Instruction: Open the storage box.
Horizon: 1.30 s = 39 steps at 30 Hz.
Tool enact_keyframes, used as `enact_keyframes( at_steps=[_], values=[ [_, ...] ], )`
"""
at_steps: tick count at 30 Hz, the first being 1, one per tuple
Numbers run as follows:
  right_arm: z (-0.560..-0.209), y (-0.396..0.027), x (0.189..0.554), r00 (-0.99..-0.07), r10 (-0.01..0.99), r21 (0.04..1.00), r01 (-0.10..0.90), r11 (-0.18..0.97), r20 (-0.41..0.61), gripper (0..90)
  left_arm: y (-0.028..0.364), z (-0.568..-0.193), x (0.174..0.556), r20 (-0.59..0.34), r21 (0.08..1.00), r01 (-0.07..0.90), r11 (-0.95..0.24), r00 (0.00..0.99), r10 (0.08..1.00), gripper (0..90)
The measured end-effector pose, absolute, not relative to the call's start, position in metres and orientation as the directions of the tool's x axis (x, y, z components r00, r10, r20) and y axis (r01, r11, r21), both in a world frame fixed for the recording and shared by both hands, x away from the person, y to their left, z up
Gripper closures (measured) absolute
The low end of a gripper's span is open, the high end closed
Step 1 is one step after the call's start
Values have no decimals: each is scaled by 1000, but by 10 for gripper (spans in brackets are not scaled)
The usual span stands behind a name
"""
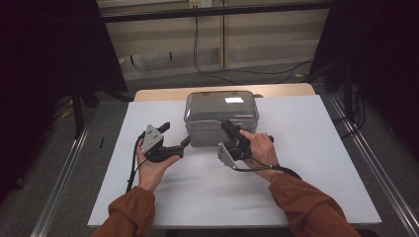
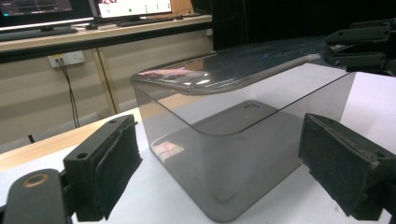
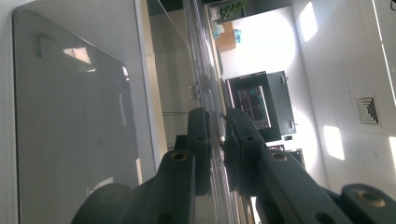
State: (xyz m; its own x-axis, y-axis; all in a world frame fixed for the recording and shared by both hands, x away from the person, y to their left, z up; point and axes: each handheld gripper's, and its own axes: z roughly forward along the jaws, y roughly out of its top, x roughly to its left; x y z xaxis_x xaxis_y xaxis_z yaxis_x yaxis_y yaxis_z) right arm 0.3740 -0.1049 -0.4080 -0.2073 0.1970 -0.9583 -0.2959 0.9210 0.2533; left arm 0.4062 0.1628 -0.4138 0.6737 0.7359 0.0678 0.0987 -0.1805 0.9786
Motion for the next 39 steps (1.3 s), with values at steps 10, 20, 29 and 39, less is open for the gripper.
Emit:
enact_keyframes(
  at_steps=[10,20,29,39],
  values=[
    [-399,-105,377,-197,212,265,-298,917,-957,812,149,-412,423,95,983,56,-177,669,737,169],
    [-394,-106,378,-204,229,283,-294,913,-952,810,142,-406,433,136,977,35,-212,666,734,236],
    [-394,-106,379,-217,243,301,-295,907,-945,800,140,-406,434,222,968,-60,-244,660,718,379],
    [-392,-111,380,-251,318,385,-287,877,-914,690,139,-408,434,245,963,-80,-257,658,712,480]
  ],
)
